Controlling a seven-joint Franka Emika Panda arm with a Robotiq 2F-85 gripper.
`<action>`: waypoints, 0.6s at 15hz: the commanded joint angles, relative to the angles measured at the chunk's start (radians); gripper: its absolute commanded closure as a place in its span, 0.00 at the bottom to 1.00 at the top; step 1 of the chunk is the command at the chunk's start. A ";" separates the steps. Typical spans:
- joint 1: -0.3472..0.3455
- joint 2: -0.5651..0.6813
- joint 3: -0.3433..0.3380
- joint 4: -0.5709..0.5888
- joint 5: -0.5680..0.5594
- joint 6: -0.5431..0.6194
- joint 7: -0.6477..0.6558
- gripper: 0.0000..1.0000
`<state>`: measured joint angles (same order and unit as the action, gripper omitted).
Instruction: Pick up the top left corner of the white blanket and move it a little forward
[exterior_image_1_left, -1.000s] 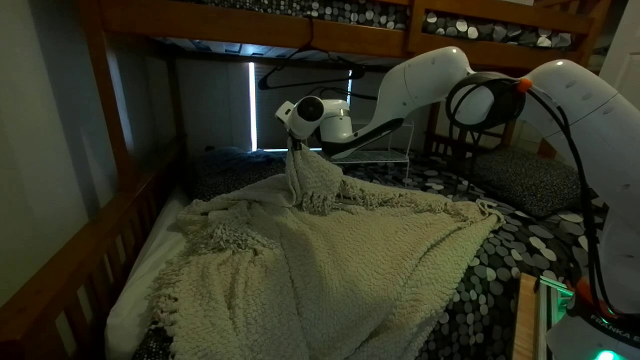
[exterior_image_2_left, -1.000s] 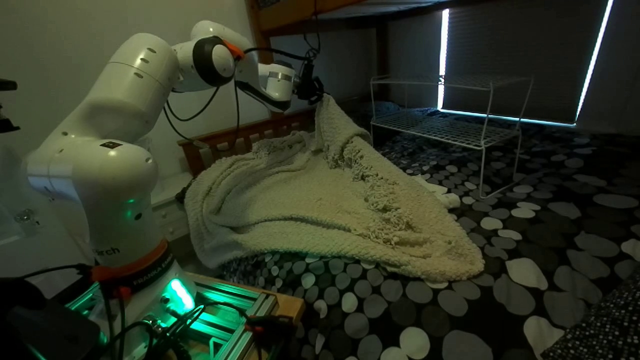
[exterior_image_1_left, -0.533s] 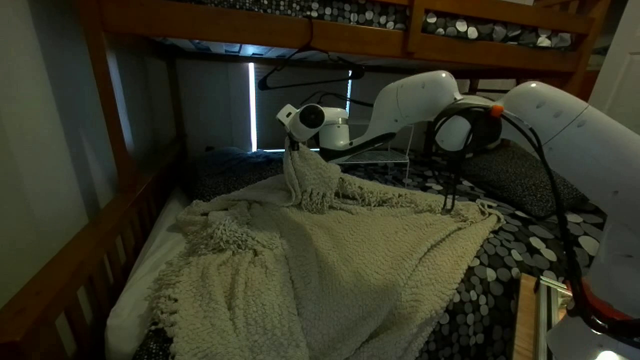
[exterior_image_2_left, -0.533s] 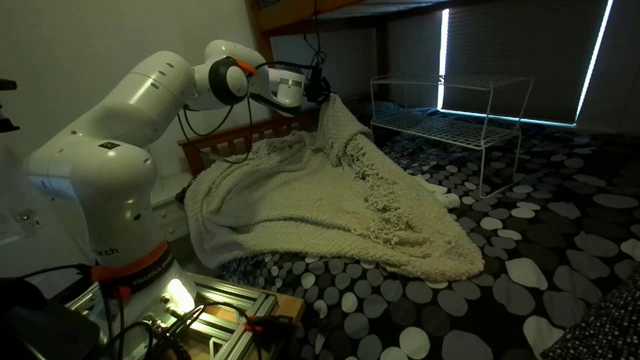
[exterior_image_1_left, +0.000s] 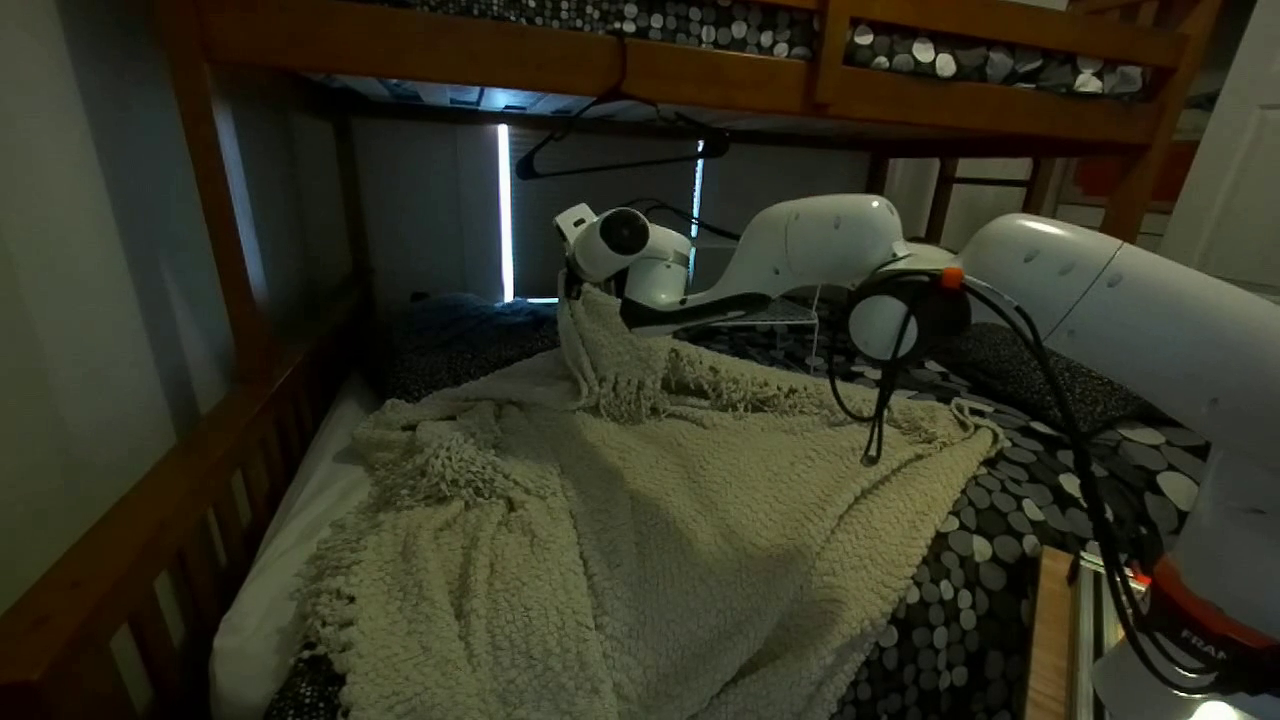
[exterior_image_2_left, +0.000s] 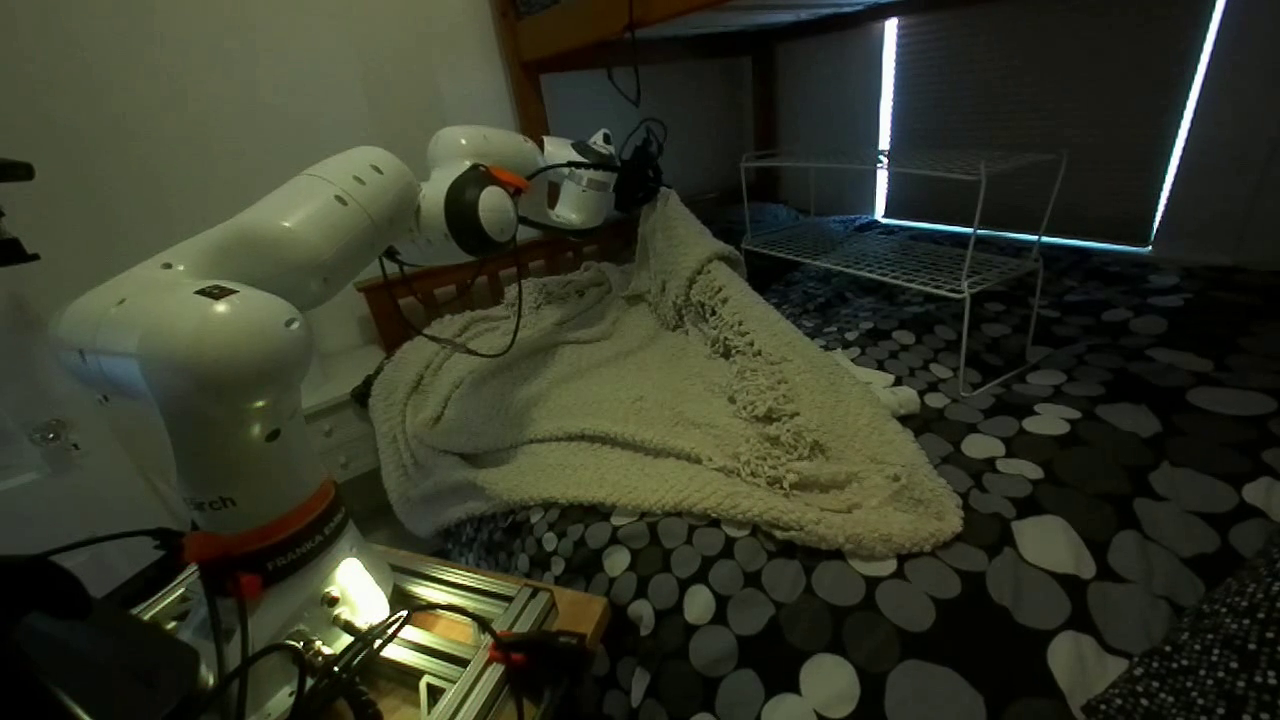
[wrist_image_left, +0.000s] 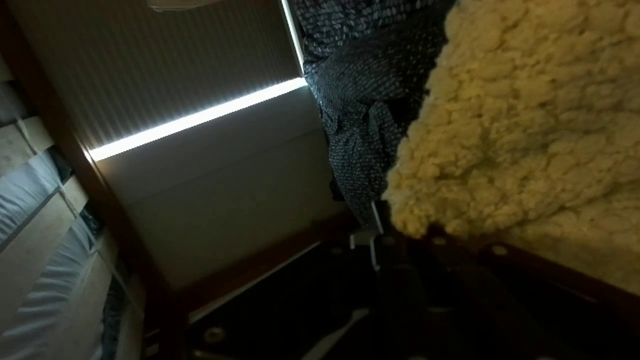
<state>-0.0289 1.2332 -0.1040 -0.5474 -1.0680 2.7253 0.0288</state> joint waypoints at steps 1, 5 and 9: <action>0.002 0.071 0.009 0.096 0.153 0.027 -0.010 0.99; 0.010 0.129 -0.036 0.179 0.163 0.057 0.128 0.99; 0.053 0.059 -0.330 0.111 0.150 0.124 0.439 0.99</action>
<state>-0.0058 1.3149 -0.2382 -0.4363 -0.9160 2.8004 0.2722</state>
